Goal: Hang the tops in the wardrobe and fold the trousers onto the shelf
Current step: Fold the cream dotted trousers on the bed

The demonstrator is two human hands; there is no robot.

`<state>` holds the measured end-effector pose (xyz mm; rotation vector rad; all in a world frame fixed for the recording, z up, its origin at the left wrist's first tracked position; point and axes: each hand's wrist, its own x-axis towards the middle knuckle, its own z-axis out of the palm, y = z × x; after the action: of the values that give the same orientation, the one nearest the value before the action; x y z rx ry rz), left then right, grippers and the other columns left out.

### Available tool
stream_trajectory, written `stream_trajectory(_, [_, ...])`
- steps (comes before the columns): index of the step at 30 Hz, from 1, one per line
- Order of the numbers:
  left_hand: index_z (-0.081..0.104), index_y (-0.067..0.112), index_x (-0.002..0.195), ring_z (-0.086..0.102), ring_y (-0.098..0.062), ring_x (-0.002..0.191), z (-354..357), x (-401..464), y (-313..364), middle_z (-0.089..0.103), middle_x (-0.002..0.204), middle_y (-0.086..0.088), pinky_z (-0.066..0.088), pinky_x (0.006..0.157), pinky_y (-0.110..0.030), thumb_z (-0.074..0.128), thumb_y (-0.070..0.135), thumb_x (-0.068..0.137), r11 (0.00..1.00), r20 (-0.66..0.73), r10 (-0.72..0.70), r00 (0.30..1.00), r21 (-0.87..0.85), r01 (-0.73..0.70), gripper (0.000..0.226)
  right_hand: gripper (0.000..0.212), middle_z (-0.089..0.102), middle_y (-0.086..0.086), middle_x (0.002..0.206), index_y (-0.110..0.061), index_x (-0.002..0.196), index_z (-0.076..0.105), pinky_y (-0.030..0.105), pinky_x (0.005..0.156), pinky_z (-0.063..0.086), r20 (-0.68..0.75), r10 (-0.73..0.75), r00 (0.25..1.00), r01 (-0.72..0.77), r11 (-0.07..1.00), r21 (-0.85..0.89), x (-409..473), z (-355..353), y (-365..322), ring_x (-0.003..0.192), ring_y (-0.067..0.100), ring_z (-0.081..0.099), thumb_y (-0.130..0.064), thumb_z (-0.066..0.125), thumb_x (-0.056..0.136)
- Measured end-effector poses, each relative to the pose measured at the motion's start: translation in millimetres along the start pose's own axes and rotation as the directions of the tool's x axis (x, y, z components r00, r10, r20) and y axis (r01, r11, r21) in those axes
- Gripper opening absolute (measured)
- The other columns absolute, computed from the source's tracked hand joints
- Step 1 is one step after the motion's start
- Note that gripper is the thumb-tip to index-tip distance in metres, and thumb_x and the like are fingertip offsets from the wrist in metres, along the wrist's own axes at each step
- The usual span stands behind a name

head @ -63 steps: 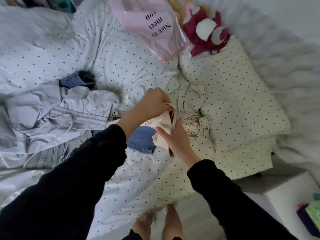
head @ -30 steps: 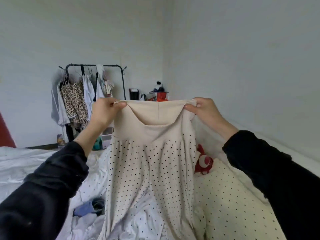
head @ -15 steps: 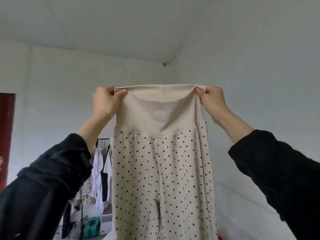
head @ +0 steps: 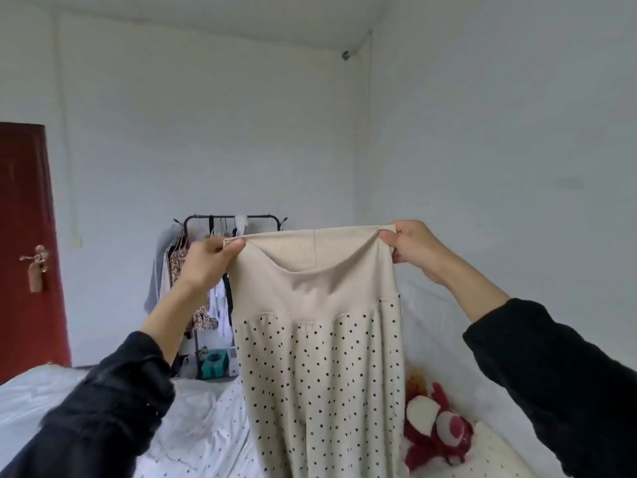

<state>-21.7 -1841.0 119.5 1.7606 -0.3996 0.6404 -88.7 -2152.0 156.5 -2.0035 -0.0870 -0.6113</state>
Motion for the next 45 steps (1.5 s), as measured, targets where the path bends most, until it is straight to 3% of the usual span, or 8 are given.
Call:
stream_trajectory(4, [0.063,-0.002,0.078,0.043,-0.019,0.072,-10.2,-58.6,-69.2,0.05,0.074,-0.011,0.035,0.066,-0.032,0.061,0.024,0.09,0.978,0.073,-0.184,0.98,0.11,0.176,0.029,0.019,0.061,0.014,0.096,0.004,0.099,0.061,0.029,0.071,0.054,0.187,0.156,0.97,-0.159,0.987,0.001,-58.3,50.4,50.9,0.078,0.019,0.059,-0.01,0.05,0.096])
stream_trajectory(7, [0.061,0.002,0.07,0.04,-0.018,0.07,-28.9,-100.9,-109.2,0.047,0.068,-0.006,0.032,0.061,-0.03,0.062,0.02,0.089,0.959,0.051,-0.251,0.967,0.146,0.242,0.027,0.024,0.064,0.018,0.111,0.003,0.115,0.059,0.017,0.061,0.053,0.317,0.232,0.92,-0.242,0.97,-0.009,-106.1,84.0,69.8,0.084,0.017,0.064,-0.01,0.049,0.096])
stream_trajectory(16, [0.072,0.008,0.089,0.053,-0.02,0.079,-23.0,-195.1,-179.4,0.065,0.08,-0.011,0.044,0.074,-0.037,0.065,0.023,0.088,0.891,0.174,-0.403,0.898,0.299,0.342,0.016,0.026,0.067,0.012,0.105,0.0,0.118,0.058,0.023,0.068,0.056,0.528,0.427,0.734,-0.444,0.89,-0.103,-203.6,141.1,126.3,0.081,0.015,0.067,-0.014,0.05,0.097])
stream_trajectory(23, [0.071,0.014,0.077,0.059,-0.026,0.068,30.6,-229.2,-196.9,0.067,0.069,-0.014,0.048,0.074,-0.034,0.066,0.027,0.086,0.811,0.322,-0.537,0.779,0.451,0.372,0.017,0.022,0.068,0.01,0.106,-0.005,0.115,0.059,0.03,0.073,0.058,0.578,0.54,0.611,-0.63,0.774,-0.057,-262.7,112.7,181.2,0.084,0.018,0.07,-0.014,0.052,0.096])
stream_trajectory(28, [0.069,0.022,0.079,0.063,-0.023,0.076,135.2,-233.2,-170.7,0.067,0.067,-0.006,0.043,0.062,-0.026,0.063,0.028,0.089,0.848,0.398,-0.486,0.778,0.431,0.309,0.013,0.014,0.072,0.005,0.096,-0.014,0.103,0.064,0.036,0.075,0.058,0.467,0.605,0.646,-0.725,0.677,0.127,-270.2,40.1,233.2,0.087,0.023,0.07,-0.012,0.051,0.096])
stream_trajectory(34, [0.074,0.017,0.094,0.062,-0.023,0.079,309.0,-242.7,-153.1,0.067,0.07,-0.003,0.041,0.069,-0.027,0.06,0.031,0.09,0.87,0.434,-0.431,0.791,0.433,0.237,0.02,0.015,0.07,0.003,0.079,-0.01,0.094,0.065,0.038,0.071,0.058,0.286,0.704,0.65,-0.759,0.586,0.284,-261.0,-67.3,334.1,0.075,0.022,0.07,-0.01,0.05,0.096])
stream_trajectory(38, [0.074,0.011,0.1,0.066,-0.027,0.085,438.5,-264.3,-159.5,0.072,0.092,-0.007,0.05,0.078,-0.032,0.063,0.024,0.088,0.88,0.437,-0.439,0.785,0.387,0.276,0.02,0.014,0.066,0.005,0.078,-0.008,0.09,0.064,0.034,0.062,0.058,0.192,0.794,0.576,-0.799,0.499,0.334,-255.3,-132.3,423.9,0.067,0.021,0.068,-0.009,0.051,0.096])
stream_trajectory(45, [0.075,0.007,0.093,0.063,-0.022,0.089,631.7,-331.5,-198.4,0.072,0.09,-0.007,0.039,0.073,-0.021,0.061,0.017,0.089,0.863,0.493,-0.498,0.713,0.366,0.349,0.017,0.017,0.063,0.012,0.091,-0.01,0.093,0.061,0.036,0.065,0.059,0.027,0.916,0.4,-0.861,0.366,0.353,-267.7,-211.5,584.9,0.077,0.026,0.068,-0.011,0.045,0.098])
